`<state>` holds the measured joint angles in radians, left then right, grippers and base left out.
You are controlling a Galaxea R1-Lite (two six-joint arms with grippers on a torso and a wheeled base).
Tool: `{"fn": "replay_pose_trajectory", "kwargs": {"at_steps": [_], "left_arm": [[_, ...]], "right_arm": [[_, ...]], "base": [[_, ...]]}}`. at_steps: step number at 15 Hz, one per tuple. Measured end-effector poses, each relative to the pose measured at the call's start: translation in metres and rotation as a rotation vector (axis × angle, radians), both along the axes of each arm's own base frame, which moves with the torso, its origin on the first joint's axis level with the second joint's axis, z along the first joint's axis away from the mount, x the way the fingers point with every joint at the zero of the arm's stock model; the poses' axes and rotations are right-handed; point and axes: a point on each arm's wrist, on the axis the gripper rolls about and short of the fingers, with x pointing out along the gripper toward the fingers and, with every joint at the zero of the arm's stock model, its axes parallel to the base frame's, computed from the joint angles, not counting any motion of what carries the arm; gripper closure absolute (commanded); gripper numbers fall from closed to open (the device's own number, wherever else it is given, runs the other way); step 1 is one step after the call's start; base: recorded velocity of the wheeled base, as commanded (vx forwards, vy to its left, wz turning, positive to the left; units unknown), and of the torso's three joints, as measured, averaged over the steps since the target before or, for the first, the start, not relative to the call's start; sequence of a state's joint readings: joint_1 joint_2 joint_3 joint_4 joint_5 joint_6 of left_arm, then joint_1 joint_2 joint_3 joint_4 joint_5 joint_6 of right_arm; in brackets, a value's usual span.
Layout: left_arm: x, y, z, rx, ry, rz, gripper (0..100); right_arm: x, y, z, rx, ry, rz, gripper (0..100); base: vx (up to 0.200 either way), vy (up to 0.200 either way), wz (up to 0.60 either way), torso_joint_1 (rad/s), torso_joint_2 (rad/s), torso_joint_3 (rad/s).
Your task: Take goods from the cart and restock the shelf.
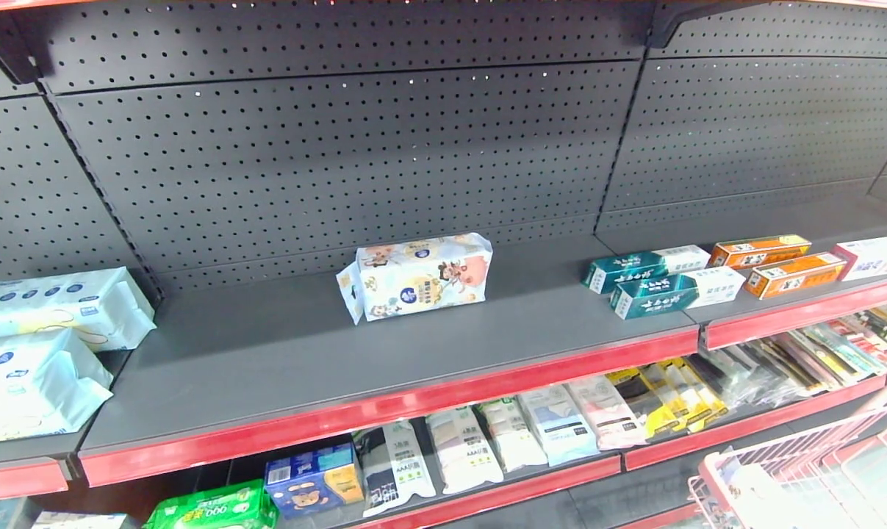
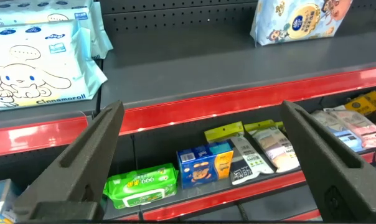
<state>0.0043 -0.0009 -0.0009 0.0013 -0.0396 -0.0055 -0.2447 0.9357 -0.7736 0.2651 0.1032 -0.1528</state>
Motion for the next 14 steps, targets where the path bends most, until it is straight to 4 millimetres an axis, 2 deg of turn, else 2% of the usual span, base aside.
{"fn": "replay_pose_trajectory", "kwargs": {"at_steps": [1, 2, 3, 5, 6, 9, 14], "left_arm": [[0.0, 0.0, 0.0, 0.0, 0.0, 0.0, 0], [0.0, 0.0, 0.0, -0.001, 0.0, 0.0, 0], [0.0, 0.0, 0.0, -0.001, 0.001, 0.0, 0], [0.0, 0.0, 0.0, -0.001, 0.001, 0.0, 0], [0.0, 0.0, 0.0, -0.001, 0.001, -0.001, 0], [0.0, 0.0, 0.0, -0.002, 0.001, 0.0, 0], [0.0, 0.0, 0.0, -0.002, 0.001, 0.0, 0]], "right_arm": [[0.026, -0.016, -0.013, -0.061, 0.119, 0.011, 0], [0.051, -0.04, -0.033, -0.143, 0.247, 0.055, 0], [0.066, -0.068, -0.058, -0.196, 0.355, 0.097, 0], [0.071, -0.11, -0.108, -0.189, 0.497, 0.156, 0], [0.069, -0.122, -0.132, -0.138, 0.543, 0.169, 0], [0.067, -0.135, -0.175, -0.056, 0.589, 0.176, 0], [0.058, -0.128, -0.211, 0.006, 0.677, 0.271, 0]], "base": [[0.0, 0.0, 0.0, 0.0, 0.0, 0.0], [0.0, 0.0, 0.0, 0.0, 0.0, 0.0], [0.0, 0.0, 0.0, 0.0, 0.0, 0.0], [0.0, 0.0, 0.0, 0.0, 0.0, 0.0], [0.0, 0.0, 0.0, 0.0, 0.0, 0.0], [0.0, 0.0, 0.0, 0.0, 0.0, 0.0], [0.0, 0.0, 0.0, 0.0, 0.0, 0.0]]}}
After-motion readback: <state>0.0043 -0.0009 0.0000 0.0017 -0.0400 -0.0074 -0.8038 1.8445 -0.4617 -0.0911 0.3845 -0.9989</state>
